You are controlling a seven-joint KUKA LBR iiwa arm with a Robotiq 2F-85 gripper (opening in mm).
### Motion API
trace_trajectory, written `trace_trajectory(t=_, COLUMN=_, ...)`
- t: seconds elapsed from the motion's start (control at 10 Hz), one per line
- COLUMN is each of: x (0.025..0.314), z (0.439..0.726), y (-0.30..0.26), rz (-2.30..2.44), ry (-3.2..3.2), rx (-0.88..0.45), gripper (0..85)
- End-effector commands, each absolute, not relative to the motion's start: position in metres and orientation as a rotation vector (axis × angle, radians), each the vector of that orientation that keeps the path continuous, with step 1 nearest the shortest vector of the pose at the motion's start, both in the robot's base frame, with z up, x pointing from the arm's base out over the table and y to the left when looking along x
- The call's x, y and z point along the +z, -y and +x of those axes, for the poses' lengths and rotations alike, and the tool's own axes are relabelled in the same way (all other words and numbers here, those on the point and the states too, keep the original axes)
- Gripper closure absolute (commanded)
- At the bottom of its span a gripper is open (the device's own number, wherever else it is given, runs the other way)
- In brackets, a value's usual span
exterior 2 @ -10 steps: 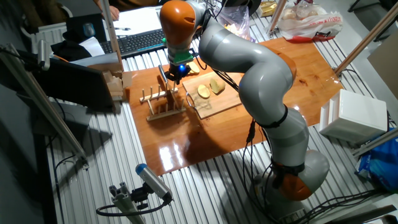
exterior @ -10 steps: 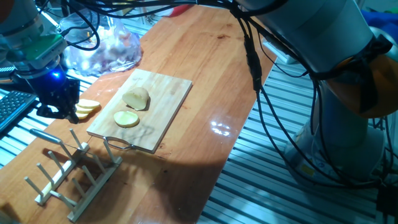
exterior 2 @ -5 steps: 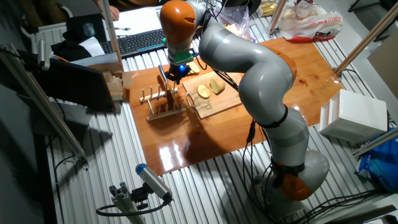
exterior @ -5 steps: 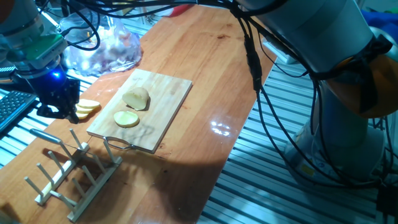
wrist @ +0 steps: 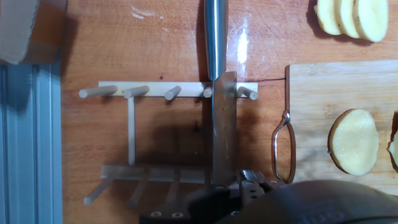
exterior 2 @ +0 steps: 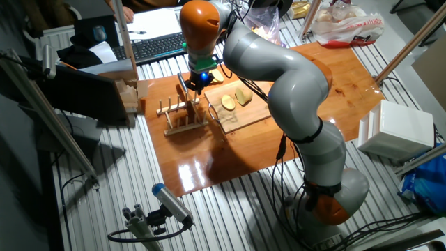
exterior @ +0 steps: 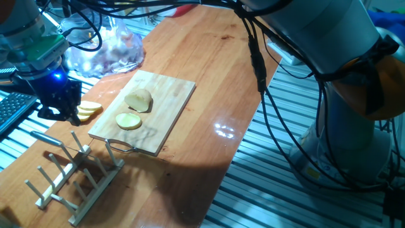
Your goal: Chop the potatoes
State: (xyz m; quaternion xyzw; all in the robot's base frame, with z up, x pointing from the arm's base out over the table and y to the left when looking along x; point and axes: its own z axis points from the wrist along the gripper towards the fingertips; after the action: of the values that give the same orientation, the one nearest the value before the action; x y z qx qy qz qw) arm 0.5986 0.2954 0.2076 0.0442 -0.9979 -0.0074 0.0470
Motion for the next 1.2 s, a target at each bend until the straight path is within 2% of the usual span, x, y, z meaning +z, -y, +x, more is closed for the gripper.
trace_trajectory(t=0.0, x=0.2076, z=0.5986, y=-0.2953, rz=0.135, ry=3.044, rx=-0.022, gripper=85.0)
trace_trajectory(t=1.1, x=0.2073, z=0.5991, y=-0.2956, rz=0.114, ry=3.032, rx=-0.041, gripper=85.0)
